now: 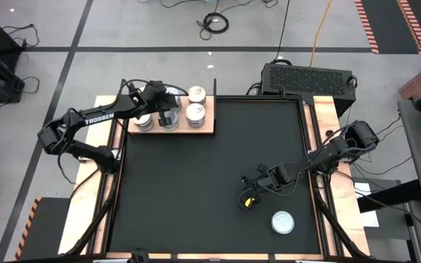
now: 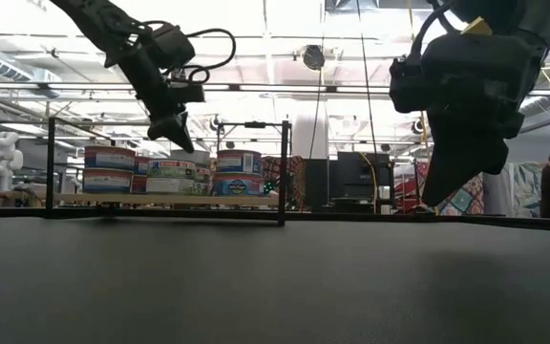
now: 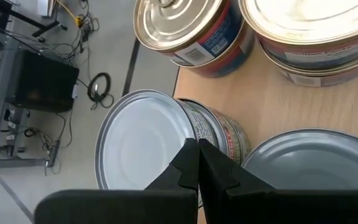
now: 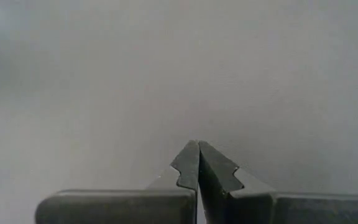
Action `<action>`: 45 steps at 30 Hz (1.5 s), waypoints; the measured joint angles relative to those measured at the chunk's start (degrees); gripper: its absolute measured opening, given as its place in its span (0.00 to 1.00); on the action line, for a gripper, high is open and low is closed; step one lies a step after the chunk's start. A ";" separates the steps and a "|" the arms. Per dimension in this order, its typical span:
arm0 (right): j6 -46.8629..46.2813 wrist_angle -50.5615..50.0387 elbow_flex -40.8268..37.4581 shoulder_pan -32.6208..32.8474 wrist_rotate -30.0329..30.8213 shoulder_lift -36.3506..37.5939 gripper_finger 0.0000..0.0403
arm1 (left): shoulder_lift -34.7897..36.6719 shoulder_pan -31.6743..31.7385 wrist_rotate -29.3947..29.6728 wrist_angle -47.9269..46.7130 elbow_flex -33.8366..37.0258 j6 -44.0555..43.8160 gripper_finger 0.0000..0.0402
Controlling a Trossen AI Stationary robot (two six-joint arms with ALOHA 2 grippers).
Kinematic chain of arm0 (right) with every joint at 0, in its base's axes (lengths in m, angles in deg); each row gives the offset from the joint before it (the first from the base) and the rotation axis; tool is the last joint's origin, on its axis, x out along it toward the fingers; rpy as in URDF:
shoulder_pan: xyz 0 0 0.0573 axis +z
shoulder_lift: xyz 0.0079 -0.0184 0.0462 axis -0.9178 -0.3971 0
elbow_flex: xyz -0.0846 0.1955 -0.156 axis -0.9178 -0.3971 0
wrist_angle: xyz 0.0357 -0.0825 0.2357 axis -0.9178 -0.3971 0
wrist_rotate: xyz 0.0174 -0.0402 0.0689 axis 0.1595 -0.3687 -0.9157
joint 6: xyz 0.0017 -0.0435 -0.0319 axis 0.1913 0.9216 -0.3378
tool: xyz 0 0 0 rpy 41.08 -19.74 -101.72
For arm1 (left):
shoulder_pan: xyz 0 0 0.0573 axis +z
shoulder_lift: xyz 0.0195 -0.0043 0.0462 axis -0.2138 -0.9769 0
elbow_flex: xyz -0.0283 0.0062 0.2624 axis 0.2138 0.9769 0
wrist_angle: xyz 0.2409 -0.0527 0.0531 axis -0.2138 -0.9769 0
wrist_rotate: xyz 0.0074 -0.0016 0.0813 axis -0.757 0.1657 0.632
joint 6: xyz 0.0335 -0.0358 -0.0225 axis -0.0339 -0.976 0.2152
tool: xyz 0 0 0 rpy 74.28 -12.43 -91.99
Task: Stack canned seafood by type on shelf
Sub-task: Stack the green tuna can on top of the other green tuna cans on the shelf
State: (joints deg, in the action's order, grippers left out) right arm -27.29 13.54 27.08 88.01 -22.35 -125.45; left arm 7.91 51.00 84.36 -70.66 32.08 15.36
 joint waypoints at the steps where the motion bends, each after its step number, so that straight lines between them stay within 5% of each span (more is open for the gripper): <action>1: 0.00 0.00 0.00 0.00 0.02 0.00 0.00 | 0.02 -0.02 -0.02 -0.09 0.00 -0.02 0.00; 14: -1.18 0.02 0.00 0.00 0.01 0.00 0.00 | 0.04 -2.04 1.05 -0.10 -0.04 -0.07 0.12; 23: -0.50 -0.35 0.60 0.00 -0.02 -0.04 0.00 | 2.36 -6.30 10.39 -4.18 -4.57 -0.65 0.19; 27: -0.85 -0.24 4.32 1.41 -0.09 -0.04 0.00 | 6.73 -10.51 -0.02 -10.98 -6.76 -2.31 0.19; 31: -2.45 -1.41 10.03 5.17 -7.58 -0.04 0.00 | 11.52 -16.92 -9.86 -12.04 -6.84 -8.00 0.19; 37: -21.82 -6.37 17.68 14.66 -20.91 -1.83 0.00 | 13.24 -33.92 -12.70 -11.48 -6.84 -13.93 0.19; 45: -61.84 -9.37 19.61 29.28 -37.93 -6.69 0.00 | 13.04 -57.75 -0.83 8.61 2.60 -16.62 0.19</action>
State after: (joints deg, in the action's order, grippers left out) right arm -89.12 4.17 46.68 117.29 -60.28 -132.14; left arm 20.95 -6.76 83.53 -62.06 34.67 -1.26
